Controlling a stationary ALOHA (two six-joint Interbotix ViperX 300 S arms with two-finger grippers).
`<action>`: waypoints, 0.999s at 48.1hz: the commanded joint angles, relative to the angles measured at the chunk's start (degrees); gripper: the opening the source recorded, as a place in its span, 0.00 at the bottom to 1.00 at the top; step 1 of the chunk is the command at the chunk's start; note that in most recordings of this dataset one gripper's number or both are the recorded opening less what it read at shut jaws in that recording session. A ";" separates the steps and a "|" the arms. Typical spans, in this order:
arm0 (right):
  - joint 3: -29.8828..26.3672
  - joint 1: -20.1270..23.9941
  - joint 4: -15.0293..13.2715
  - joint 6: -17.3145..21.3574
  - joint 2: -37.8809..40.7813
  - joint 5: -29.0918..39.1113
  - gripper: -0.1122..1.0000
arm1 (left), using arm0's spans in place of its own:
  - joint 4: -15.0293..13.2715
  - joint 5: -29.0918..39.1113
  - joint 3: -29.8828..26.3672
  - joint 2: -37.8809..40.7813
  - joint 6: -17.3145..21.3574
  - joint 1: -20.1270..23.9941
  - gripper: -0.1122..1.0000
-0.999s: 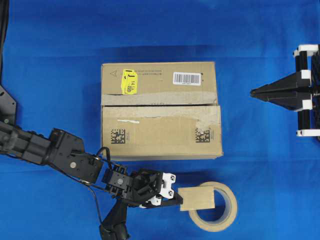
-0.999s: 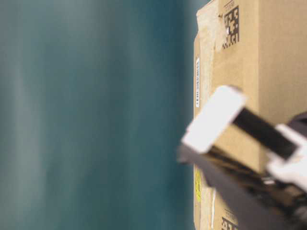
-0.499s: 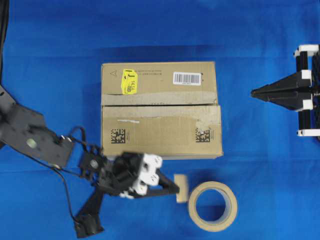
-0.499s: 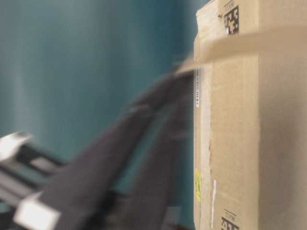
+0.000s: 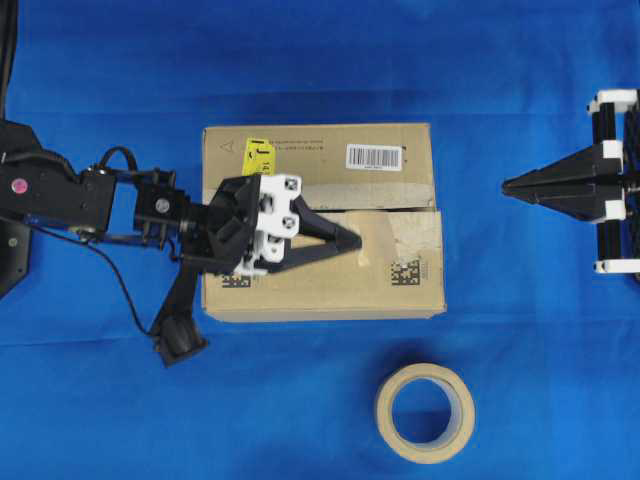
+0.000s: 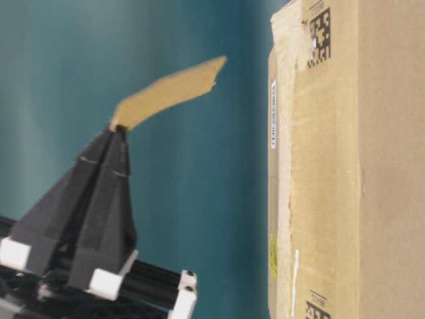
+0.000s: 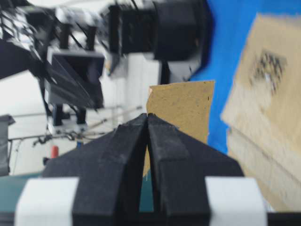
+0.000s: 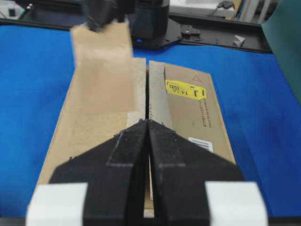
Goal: Apply tape along the seams of the closed cardboard box to seal it securely.
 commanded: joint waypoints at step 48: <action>-1.05 -0.09 0.00 -0.35 2.20 0.00 0.10 | 0.09 17.58 5.63 -4.66 0.62 3.60 0.10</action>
